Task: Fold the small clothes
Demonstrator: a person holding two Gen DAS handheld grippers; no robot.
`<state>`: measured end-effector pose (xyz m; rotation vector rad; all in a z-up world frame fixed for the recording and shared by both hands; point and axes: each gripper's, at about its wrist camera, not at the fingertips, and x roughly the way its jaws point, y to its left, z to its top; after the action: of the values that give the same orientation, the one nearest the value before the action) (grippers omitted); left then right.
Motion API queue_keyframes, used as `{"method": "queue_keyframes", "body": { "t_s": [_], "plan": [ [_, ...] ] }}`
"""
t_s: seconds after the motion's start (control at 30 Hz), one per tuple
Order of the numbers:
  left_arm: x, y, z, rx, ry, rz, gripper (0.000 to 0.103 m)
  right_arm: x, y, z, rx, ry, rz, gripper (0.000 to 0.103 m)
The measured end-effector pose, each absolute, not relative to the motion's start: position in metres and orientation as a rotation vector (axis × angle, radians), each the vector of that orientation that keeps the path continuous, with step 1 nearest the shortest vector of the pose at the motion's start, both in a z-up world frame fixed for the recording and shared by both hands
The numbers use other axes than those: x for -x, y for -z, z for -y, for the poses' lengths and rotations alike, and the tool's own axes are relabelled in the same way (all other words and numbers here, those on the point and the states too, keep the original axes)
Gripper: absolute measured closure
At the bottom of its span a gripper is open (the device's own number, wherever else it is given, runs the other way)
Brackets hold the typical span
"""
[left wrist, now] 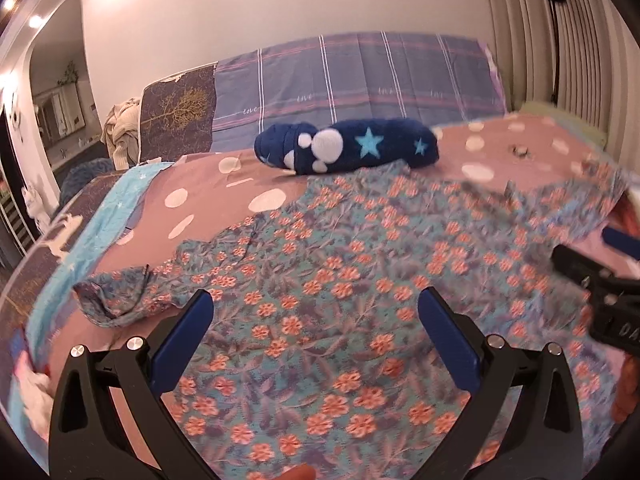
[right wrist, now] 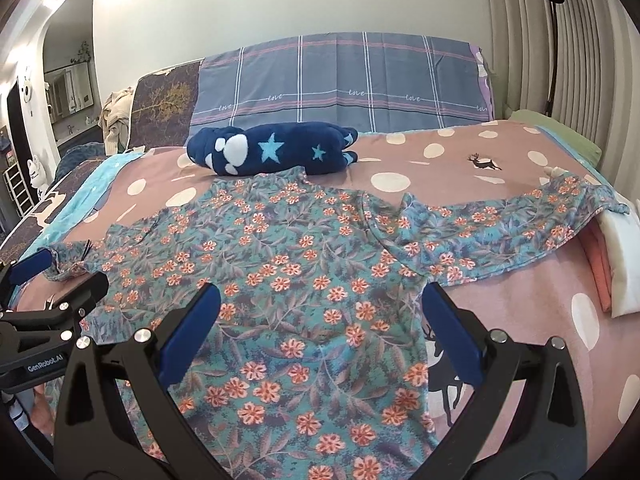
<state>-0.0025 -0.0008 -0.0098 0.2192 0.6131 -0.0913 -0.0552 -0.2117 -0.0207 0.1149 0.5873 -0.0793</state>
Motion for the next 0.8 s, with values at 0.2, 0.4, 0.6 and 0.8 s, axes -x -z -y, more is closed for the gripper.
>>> {"method": "queue_keyframes", "body": {
  "t_s": [0.2, 0.4, 0.6, 0.8],
  "plan": [
    [-0.001, 0.011, -0.011, -0.131, 0.109, -0.646, 0.001, 0.055, 0.021, 0.213, -0.120, 0.083, -0.591, 0.002],
    [0.007, 0.009, -0.010, -0.133, 0.118, -0.605, 0.001, 0.055, 0.021, 0.212, -0.119, 0.087, -0.593, 0.002],
    [0.012, 0.009, -0.003, -0.183, 0.120, -0.551, 0.001, 0.057, 0.020, 0.214, -0.120, 0.097, -0.599, 0.002],
    [0.012, 0.008, -0.004, -0.156, 0.119, -0.530, 0.001, 0.059, 0.020, 0.215, -0.124, 0.103, -0.598, 0.002]
  ]
}}
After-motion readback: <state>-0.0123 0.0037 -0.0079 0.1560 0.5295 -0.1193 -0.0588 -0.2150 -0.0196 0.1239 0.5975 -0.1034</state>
